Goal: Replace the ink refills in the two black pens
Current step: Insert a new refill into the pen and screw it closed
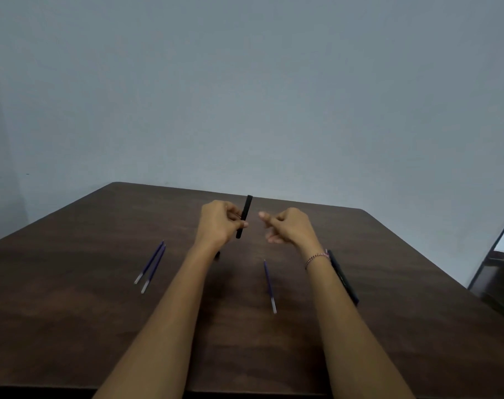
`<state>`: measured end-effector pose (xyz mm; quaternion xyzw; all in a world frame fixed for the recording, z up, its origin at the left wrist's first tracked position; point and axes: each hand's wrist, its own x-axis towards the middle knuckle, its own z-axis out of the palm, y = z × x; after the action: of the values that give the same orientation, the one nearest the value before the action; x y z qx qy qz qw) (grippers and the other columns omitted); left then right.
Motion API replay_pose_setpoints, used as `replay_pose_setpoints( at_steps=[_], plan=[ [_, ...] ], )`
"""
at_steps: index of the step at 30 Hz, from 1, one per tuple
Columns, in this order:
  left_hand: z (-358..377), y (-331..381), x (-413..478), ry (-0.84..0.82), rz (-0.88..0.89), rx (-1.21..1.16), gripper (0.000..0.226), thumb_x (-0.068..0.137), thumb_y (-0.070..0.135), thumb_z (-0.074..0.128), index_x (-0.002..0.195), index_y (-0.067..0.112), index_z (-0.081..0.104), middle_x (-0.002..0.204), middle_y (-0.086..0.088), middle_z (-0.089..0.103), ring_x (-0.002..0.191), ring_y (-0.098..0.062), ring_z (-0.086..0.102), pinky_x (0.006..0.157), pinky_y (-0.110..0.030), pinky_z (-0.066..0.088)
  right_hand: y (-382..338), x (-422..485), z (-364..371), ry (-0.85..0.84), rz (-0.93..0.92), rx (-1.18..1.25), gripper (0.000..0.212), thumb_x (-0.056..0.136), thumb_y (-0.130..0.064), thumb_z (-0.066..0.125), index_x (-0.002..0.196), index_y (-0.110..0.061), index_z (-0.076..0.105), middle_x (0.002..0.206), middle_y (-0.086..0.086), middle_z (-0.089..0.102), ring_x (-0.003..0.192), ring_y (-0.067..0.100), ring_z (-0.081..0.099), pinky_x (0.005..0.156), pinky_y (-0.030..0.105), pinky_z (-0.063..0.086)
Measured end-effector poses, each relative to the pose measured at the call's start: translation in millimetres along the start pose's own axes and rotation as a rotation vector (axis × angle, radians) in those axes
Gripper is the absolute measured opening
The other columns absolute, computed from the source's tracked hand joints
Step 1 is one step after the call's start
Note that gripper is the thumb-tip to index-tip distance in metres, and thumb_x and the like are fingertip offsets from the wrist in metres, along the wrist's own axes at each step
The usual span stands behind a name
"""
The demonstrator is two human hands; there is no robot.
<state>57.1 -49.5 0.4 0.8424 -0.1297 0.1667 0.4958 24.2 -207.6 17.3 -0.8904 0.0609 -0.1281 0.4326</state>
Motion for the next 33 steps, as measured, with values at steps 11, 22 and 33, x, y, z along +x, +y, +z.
replay_pose_setpoints(
  at_steps=[11, 22, 33],
  plan=[
    [0.9, -3.1, 1.5, 0.029, -0.023, 0.022, 0.027, 0.065, 0.018, 0.084, 0.087, 0.01, 0.07, 0.064, 0.009, 0.06, 0.061, 0.003, 0.055, 0.056, -0.006, 0.039, -1.7, -4.0, 0.7, -0.414, 0.317, -0.54, 0.034, 0.074, -0.036, 0.08, 0.071, -0.009, 0.059, 0.069, 0.003, 0.065, 0.068, 0.016, 0.063, 0.088, 0.03, 0.055],
    [4.7, -3.9, -1.0, 0.003, 0.01, 0.044, 0.024, 0.065, 0.017, 0.084, 0.082, 0.013, 0.069, 0.061, 0.012, 0.058, 0.058, 0.006, 0.054, 0.051, -0.003, 0.038, -2.7, -2.9, 1.5, -0.462, 0.322, -0.455, 0.025, 0.079, -0.018, 0.077, 0.074, 0.0, 0.06, 0.045, 0.002, 0.064, 0.043, 0.01, 0.061, 0.048, 0.019, 0.053],
    [6.9, -5.7, -1.5, -0.008, 0.023, 0.052, 0.025, 0.066, 0.018, 0.084, 0.085, 0.012, 0.07, 0.064, 0.01, 0.059, 0.06, 0.005, 0.055, 0.05, -0.005, 0.039, -3.2, -1.7, 1.9, -0.325, 0.248, -0.384, 0.016, 0.081, -0.012, 0.069, 0.071, -0.002, 0.061, 0.056, 0.006, 0.068, 0.05, 0.015, 0.064, 0.067, 0.027, 0.059]
  ],
)
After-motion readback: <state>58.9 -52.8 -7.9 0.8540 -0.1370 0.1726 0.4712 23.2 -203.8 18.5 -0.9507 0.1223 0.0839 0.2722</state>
